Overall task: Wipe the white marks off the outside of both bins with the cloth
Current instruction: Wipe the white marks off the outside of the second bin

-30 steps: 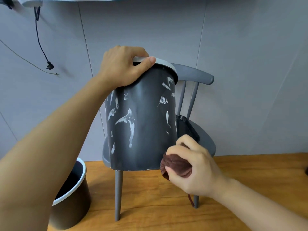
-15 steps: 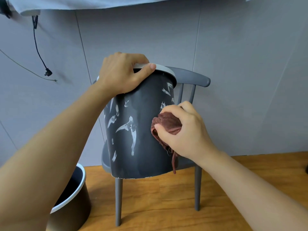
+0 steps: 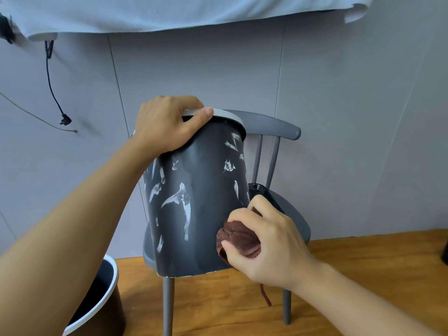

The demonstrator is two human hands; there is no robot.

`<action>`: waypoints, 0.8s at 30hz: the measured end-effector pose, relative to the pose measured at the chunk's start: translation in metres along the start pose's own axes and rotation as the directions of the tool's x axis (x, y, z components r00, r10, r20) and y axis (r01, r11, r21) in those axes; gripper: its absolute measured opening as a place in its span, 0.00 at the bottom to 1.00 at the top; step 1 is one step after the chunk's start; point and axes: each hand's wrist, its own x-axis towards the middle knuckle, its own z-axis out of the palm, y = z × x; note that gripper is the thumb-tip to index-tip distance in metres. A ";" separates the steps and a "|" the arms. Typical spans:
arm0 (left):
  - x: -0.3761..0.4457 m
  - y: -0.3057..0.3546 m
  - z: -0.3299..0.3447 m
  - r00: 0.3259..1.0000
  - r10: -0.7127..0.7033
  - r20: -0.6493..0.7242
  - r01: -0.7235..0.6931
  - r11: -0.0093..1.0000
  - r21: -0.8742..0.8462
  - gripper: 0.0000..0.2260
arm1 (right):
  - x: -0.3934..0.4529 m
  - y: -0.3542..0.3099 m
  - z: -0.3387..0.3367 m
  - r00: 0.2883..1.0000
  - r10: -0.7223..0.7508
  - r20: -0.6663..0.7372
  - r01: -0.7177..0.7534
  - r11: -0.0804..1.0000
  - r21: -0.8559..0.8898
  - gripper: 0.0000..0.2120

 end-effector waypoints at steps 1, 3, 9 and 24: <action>-0.001 -0.001 0.000 1.000 -0.002 -0.001 0.002 1.000 -0.009 0.19 | 0.005 0.000 0.000 1.000 0.016 -0.021 -0.016 1.000 0.014 0.14; -0.002 0.000 -0.002 1.000 0.004 -0.003 -0.004 1.000 -0.021 0.20 | 0.019 0.002 -0.001 0.996 0.049 -0.074 -0.046 0.998 0.042 0.14; -0.007 0.014 -0.007 0.997 0.076 -0.030 -0.077 0.997 -0.025 0.19 | 0.059 0.008 -0.010 0.974 0.095 -0.205 -0.090 0.995 0.032 0.16; -0.018 0.021 -0.018 0.986 0.153 -0.063 -0.159 0.980 -0.118 0.17 | 0.102 0.018 -0.026 0.930 0.169 -0.327 -0.126 0.981 0.148 0.13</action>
